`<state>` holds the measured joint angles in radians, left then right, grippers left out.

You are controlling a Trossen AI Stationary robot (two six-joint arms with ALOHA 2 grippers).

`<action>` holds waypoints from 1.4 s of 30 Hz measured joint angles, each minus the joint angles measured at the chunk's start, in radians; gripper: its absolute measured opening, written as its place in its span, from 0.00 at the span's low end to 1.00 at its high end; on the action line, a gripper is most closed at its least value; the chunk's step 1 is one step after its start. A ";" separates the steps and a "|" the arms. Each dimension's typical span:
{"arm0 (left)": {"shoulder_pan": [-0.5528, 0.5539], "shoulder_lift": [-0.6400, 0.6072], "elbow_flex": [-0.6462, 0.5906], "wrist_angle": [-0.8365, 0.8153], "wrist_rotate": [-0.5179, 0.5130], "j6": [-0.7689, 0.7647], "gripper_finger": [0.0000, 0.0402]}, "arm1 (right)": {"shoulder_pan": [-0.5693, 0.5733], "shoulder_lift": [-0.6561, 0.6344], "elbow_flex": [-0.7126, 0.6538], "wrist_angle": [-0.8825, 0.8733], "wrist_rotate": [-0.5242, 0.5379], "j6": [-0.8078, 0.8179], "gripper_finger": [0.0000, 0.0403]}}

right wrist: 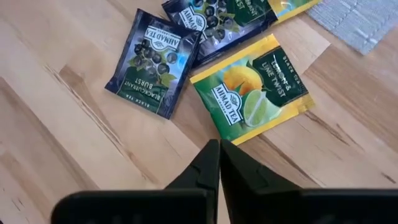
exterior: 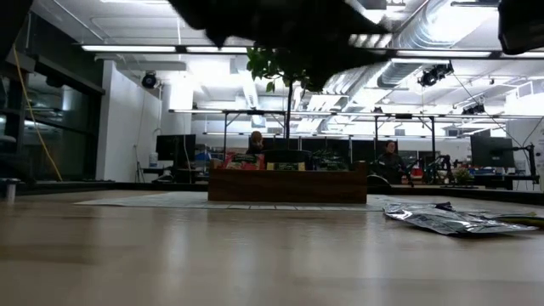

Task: Pick & Place Tea
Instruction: Put the yellow tea bag into the middle section of the wooden organizer

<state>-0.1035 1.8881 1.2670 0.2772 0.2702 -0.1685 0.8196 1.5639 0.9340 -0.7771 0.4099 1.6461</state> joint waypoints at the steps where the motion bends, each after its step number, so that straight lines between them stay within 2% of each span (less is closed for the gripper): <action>1: 0.000 0.024 0.024 0.024 0.008 0.000 0.43 | 0.002 0.000 0.000 -0.001 -0.001 0.000 0.03; 12: -0.006 0.123 0.134 -0.038 0.071 0.007 0.43 | 0.057 0.002 0.000 -0.022 0.011 0.085 0.00; 19: -0.024 0.172 0.174 -0.047 0.030 0.078 0.43 | 0.076 0.002 -0.031 -0.035 0.007 0.148 0.00; 23: -0.036 0.190 0.172 -0.064 -0.001 0.113 0.43 | 0.069 -0.019 -0.034 -0.042 0.039 0.145 0.00; 28: -0.049 0.220 0.180 -0.010 -0.041 0.114 0.43 | 0.046 -0.107 -0.034 -0.160 0.065 0.146 0.00; 31: -0.057 0.236 0.171 -0.047 -0.039 0.112 0.43 | 0.017 -0.193 -0.034 -0.233 0.097 0.144 0.00; 35: -0.057 0.276 0.223 -0.001 -0.040 0.116 0.43 | -0.043 -0.317 -0.034 -0.289 0.142 0.114 0.00; 38: -0.061 0.310 0.271 -0.041 -0.010 0.119 0.43 | -0.087 -0.411 -0.060 -0.271 0.171 0.086 0.00; 40: -0.061 0.346 0.335 -0.014 -0.018 0.122 0.43 | -0.103 -0.480 -0.117 -0.226 0.170 0.080 0.00; 42: -0.063 0.360 0.374 -0.080 -0.021 0.142 0.43 | -0.110 -0.555 -0.198 -0.131 0.165 0.080 0.00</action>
<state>-0.1665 2.2479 1.6407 0.1974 0.2497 -0.0262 0.7094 1.0086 0.7357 -0.9078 0.5749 1.7258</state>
